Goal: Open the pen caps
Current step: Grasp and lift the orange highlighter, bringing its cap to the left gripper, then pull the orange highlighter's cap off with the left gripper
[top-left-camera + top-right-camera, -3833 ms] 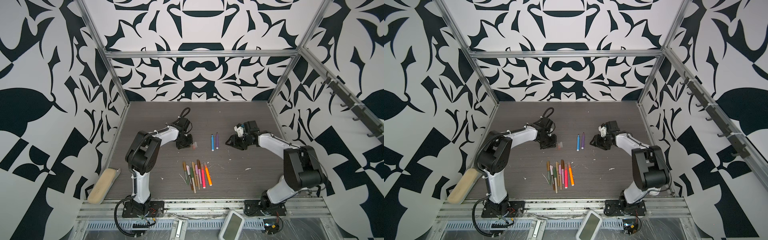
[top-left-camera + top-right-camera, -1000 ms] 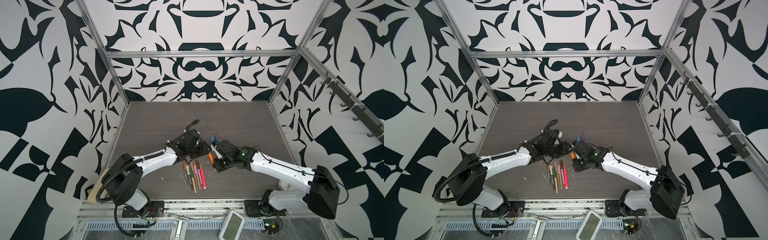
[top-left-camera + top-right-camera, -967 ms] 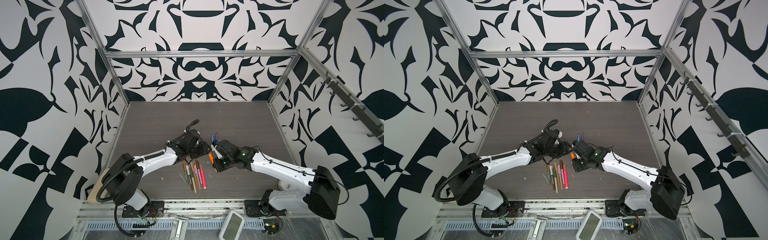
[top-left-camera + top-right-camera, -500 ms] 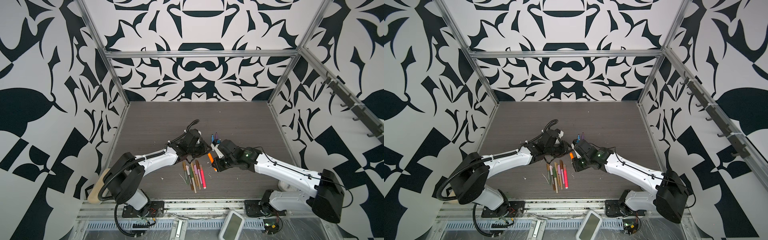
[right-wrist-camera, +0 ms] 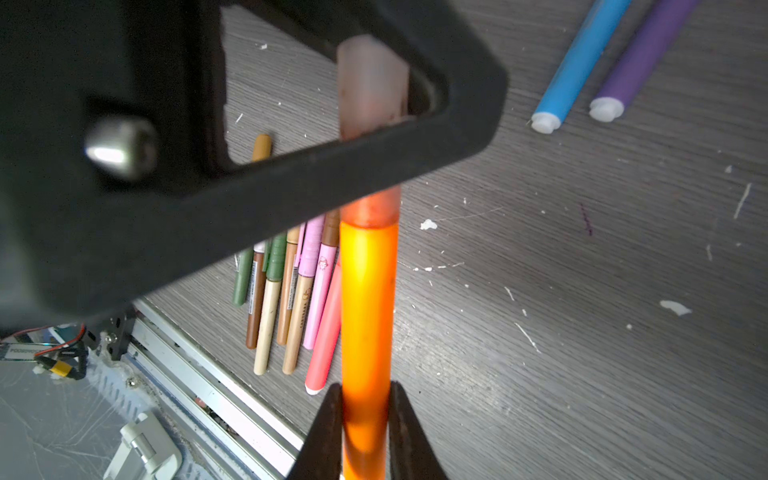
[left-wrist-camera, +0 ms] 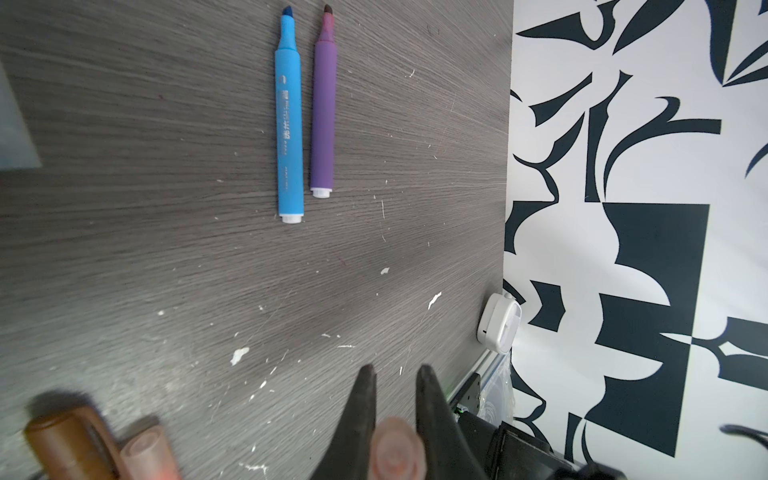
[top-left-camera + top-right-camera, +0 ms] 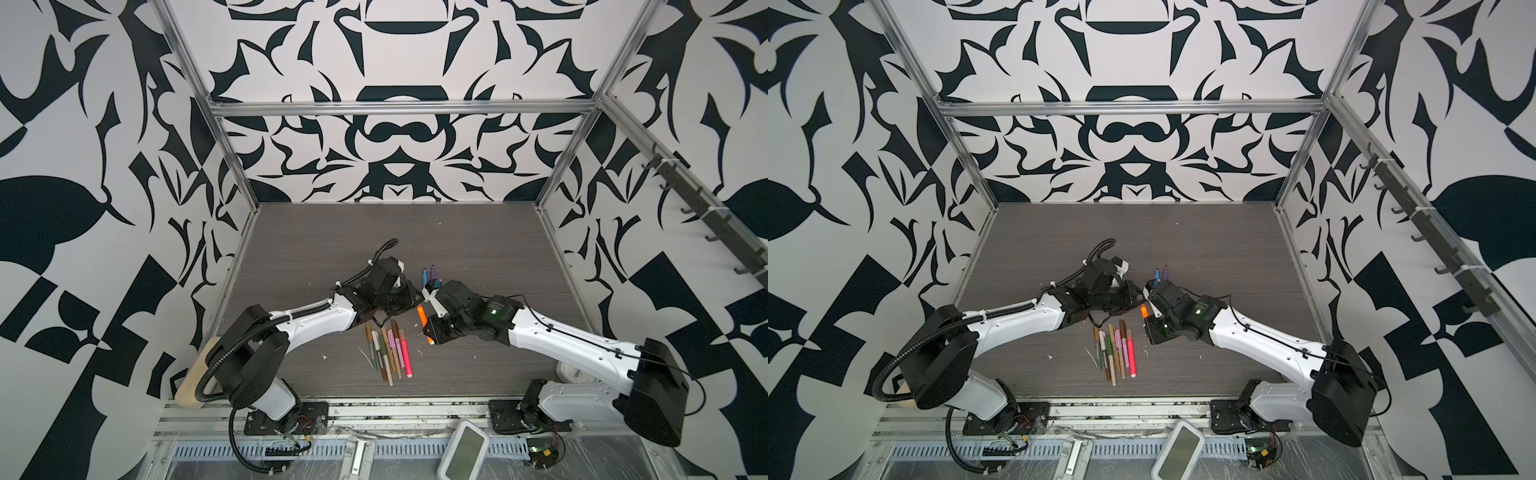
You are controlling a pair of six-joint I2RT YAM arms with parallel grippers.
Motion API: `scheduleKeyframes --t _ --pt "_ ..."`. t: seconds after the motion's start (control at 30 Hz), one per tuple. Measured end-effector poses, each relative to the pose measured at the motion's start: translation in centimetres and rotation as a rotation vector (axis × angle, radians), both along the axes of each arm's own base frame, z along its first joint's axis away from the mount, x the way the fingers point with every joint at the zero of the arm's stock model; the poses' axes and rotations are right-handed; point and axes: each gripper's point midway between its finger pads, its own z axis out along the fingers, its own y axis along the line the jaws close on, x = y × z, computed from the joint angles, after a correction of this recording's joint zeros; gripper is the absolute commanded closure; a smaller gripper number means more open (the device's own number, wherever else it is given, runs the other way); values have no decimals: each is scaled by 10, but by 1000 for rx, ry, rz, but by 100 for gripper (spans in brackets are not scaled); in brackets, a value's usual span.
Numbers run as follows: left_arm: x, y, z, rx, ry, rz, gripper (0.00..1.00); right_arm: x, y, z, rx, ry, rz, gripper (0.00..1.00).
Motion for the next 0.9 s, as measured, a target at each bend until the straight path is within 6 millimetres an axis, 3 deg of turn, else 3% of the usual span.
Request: scheduleKeyframes --t 0.23,0.33,0.5,0.57,0.73,0.77,0.83,0.9 --pt "-2 2 -2 1 1 0 100 3 5 -9 -20 30 1 79" --pt "-2 2 -2 1 2 1 100 3 7 -9 -12 36 0 100" --pt "5 8 0 -1 6 -7 100 5 9 -7 2 26 4 100" --pt "16 13 4 -6 18 -22 100 10 13 -3 32 -4 -3 100" --pt "63 35 18 -27 106 -56 100 43 30 22 168 -165 -83 100" --pt "82 43 20 -3 97 -34 100 44 31 23 186 -169 -94 100" --pt "143 75 31 37 16 82 100 18 24 4 149 -98 -65 100" --pt "198 120 48 79 -73 215 100 -15 9 -26 79 2 -32 100"
